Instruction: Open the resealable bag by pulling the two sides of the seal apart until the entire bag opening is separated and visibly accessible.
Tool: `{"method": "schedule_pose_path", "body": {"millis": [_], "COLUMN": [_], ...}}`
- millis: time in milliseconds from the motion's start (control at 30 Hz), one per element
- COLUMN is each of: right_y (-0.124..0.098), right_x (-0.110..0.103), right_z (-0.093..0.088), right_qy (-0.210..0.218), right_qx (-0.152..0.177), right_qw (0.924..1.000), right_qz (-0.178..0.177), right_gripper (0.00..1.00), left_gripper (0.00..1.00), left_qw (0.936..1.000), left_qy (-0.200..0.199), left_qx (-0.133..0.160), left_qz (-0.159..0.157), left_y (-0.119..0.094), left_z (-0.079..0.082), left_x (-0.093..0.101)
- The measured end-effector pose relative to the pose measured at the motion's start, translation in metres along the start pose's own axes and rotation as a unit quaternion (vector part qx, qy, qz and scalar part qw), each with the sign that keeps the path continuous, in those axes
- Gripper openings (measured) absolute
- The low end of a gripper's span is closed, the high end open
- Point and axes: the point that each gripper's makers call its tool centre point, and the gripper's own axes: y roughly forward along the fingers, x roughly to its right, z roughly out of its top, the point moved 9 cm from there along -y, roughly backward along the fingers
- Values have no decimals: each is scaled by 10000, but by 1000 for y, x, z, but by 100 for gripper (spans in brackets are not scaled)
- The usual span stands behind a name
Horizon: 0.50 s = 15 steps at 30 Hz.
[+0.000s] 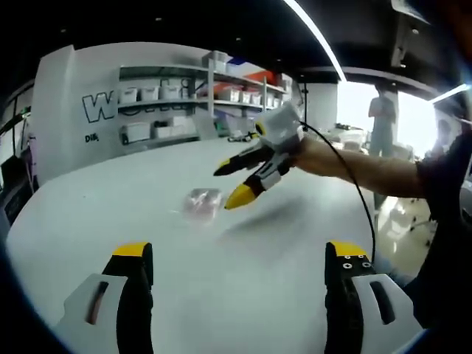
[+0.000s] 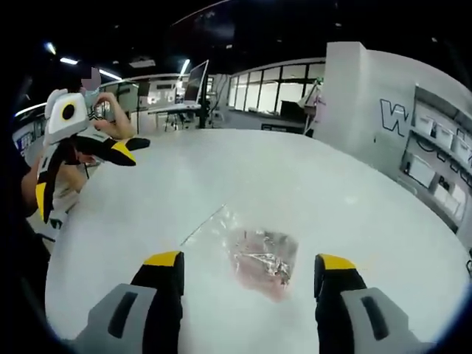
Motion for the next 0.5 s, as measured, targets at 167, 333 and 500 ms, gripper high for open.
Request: {"method": "schedule_pose_path", "body": {"millis": [167,333,500], "right_y": [1,5,8], "right_x": [0,0,0], "right_z": [1,2,1], "right_qy": [-108,-231,-366], "right_qx": [-2,-67,-148], "right_qw": [9999,9997,9992], "right_qz": [-4,-11,-22], "right_gripper": [68,67,65], "left_gripper": [96,96,96], "left_qw": [10000,10000,10000], "left_qy": [0,-6,-9], "left_qx": [-3,-12,-20], "left_qz": [13,14,31], "left_y": [0,1,0], "left_z": [0,-1,-2], "left_x": [-1,-2,-3]}}
